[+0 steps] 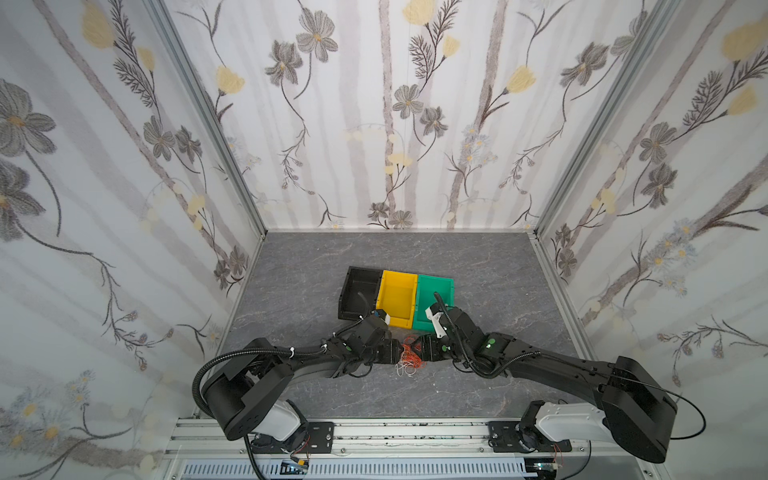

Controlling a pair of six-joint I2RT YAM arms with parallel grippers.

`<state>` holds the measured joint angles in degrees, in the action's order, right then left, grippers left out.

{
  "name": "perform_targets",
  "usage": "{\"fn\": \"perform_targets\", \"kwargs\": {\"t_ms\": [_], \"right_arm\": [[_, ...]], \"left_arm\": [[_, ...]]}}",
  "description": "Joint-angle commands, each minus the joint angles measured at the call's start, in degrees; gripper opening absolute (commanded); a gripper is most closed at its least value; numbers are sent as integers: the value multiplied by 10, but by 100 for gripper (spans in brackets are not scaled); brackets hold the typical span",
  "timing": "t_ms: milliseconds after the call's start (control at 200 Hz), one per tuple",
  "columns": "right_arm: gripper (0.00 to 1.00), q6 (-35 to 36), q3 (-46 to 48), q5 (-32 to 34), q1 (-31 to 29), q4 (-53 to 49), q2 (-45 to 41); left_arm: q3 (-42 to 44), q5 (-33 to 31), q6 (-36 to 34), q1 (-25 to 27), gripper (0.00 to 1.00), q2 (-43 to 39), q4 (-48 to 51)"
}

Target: Untangle the cables

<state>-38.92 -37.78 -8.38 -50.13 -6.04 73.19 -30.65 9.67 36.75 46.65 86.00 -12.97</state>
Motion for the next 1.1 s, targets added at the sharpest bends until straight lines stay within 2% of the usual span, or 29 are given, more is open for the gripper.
{"fn": "perform_targets", "kwargs": {"t_ms": [0, 115, 335, 510, 580, 759, 844, 934, 1094], "right_arm": [[64, 13, -17, 10, -10, -54, -11], [61, 13, -22, 14, -24, -61, -12], [54, 4, -30, 22, -34, -39, 19], [48, 13, -44, 59, -33, -43, 43], [42, 17, -50, 65, -33, -40, 53], [19, 18, -50, 90, -33, -45, 54], [11, 18, -47, 110, -33, -61, 44], [7, 18, -42, 146, -32, -84, 26], [4, 16, -34, 197, -27, -124, -14]], "left_arm": [[-1, -9, 26, 6, 54, 23, -45], [-7, -24, 29, 15, 44, 37, -52], [-19, -18, 28, 22, 36, 61, -67], [-22, -10, 29, 22, 35, 69, -70], [-21, -11, 30, 23, 34, 68, -71], [-15, -22, 34, 24, 32, 58, -68], [-8, -31, 37, 24, 26, 46, -66], [2, -45, 39, 23, 18, 29, -60], [12, -63, 39, 23, 11, 2, -40]]}}
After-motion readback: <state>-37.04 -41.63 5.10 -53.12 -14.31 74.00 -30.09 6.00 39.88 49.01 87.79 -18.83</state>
